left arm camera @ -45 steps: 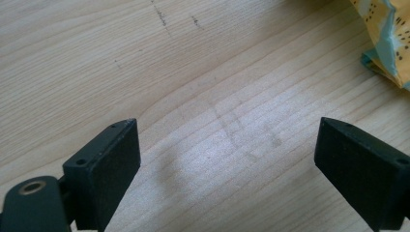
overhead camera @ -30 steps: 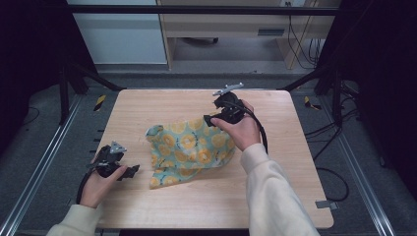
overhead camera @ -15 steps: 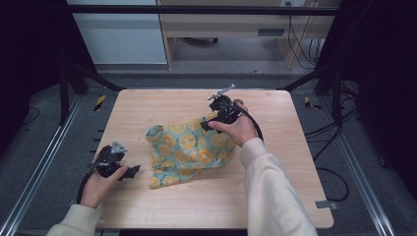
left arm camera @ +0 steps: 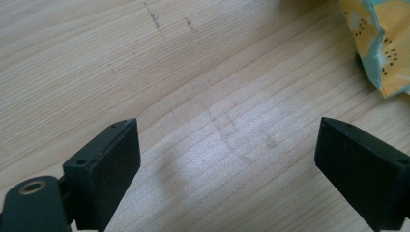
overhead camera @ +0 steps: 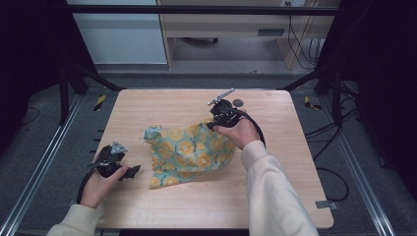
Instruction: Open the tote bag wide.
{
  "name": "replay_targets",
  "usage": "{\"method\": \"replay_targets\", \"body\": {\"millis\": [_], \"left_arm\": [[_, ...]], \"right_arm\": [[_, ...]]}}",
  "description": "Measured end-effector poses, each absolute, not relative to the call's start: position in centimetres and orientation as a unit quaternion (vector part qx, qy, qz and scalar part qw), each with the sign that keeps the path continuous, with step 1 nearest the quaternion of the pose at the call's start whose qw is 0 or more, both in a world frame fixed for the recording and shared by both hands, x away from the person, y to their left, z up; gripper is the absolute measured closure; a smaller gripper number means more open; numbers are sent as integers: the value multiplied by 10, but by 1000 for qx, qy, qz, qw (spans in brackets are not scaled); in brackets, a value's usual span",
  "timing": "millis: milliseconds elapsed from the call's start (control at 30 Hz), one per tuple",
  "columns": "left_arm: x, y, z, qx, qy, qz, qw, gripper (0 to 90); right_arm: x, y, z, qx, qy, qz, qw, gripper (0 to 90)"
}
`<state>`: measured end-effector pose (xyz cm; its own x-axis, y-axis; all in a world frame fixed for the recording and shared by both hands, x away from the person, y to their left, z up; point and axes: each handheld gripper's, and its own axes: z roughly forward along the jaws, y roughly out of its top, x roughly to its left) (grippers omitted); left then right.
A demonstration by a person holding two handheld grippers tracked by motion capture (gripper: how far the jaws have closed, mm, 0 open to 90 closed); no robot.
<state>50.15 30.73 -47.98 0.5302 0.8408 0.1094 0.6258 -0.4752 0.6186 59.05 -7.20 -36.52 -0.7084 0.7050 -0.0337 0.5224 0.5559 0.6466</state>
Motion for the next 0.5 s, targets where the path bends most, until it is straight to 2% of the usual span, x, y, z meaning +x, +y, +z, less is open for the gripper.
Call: {"method": "replay_targets", "body": {"millis": [233, 500], "left_arm": [[501, 308, -479, 835, 438, 204, 262, 88], [502, 308, -479, 834, 440, 206, 263, 88]], "right_arm": [[587, -72, -367, 341, 875, 311, 149, 878], [579, -75, -359, 340, 868, 332, 147, 900]]}}
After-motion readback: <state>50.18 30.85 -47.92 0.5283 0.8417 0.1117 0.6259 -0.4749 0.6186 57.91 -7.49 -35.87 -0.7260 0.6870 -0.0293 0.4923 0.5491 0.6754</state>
